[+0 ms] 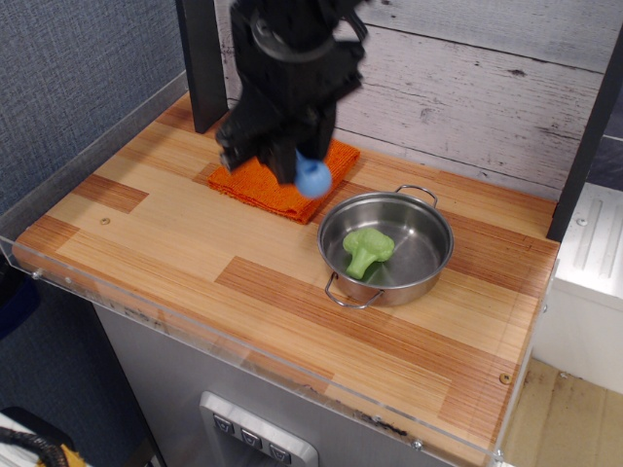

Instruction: Move the spatula keep it right side in front of the pot

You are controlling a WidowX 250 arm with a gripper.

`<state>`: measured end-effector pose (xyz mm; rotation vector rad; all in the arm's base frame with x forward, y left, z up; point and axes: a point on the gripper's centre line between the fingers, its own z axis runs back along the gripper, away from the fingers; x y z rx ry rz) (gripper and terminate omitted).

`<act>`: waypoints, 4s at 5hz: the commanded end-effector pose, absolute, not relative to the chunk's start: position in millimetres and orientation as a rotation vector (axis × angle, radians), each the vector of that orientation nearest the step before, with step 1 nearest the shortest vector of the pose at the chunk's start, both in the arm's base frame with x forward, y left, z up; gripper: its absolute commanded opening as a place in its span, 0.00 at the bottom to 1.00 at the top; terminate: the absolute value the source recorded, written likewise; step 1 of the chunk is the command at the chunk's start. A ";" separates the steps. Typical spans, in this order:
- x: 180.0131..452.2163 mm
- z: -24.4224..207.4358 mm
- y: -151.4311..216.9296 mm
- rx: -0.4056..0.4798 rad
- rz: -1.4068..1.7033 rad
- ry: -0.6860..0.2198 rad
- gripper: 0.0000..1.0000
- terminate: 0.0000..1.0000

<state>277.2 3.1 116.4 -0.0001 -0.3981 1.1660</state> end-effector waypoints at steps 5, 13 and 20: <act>232.0 67.4 -110.5 -0.014 1.115 -0.407 0.00 0.00; 243.8 20.4 -95.9 -0.052 1.108 -0.278 1.00 0.00; 253.3 133.4 -75.9 -0.214 1.123 -0.425 1.00 0.00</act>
